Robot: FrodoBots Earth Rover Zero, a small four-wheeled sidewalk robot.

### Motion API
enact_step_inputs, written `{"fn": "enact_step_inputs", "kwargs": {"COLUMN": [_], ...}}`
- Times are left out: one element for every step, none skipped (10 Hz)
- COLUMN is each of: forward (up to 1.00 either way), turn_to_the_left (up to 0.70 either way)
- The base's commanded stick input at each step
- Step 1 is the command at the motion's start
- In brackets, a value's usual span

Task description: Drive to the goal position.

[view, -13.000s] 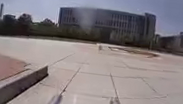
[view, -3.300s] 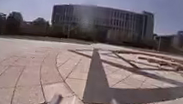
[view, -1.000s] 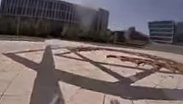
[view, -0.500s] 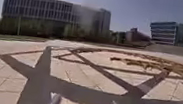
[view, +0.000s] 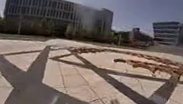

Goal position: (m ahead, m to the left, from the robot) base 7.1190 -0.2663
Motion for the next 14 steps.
{"fn": "enact_step_inputs", "kwargs": {"forward": [0.7,0.7,0.7,0.7,0.7,0.7,0.7,0.7,0.7,0.7,0.7,0.7,0.7,0.7], "turn_to_the_left": [0.15,0.05,0.0,0.0,0.0,0.0,0.0,0.0,0.0,0.0,0.0,0.0,0.0,0.0]}}
